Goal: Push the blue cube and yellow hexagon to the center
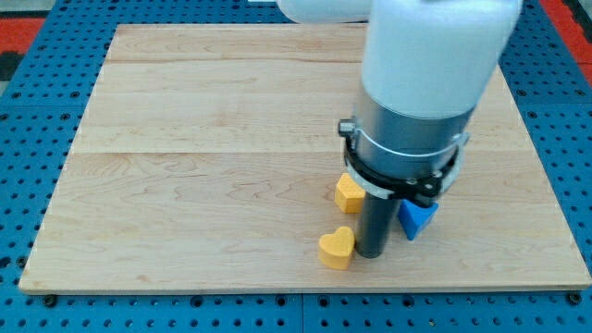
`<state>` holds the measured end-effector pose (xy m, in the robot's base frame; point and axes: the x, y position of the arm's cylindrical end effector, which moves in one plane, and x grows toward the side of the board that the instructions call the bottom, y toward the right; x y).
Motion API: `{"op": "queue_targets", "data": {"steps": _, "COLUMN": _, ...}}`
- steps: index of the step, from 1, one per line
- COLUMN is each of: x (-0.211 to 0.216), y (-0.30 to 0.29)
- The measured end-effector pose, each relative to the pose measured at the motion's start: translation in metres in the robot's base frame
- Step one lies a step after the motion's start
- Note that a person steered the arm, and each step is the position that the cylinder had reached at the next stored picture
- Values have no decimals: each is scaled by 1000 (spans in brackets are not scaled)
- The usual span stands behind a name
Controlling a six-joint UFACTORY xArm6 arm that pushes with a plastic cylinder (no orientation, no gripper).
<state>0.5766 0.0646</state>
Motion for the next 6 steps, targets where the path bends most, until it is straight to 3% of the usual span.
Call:
{"op": "queue_targets", "data": {"steps": 1, "x": -1, "y": 12}}
{"op": "queue_targets", "data": {"steps": 3, "x": 2, "y": 104}}
{"op": "queue_targets", "data": {"steps": 4, "x": -22, "y": 76}}
{"op": "queue_targets", "data": {"steps": 6, "x": -59, "y": -61}}
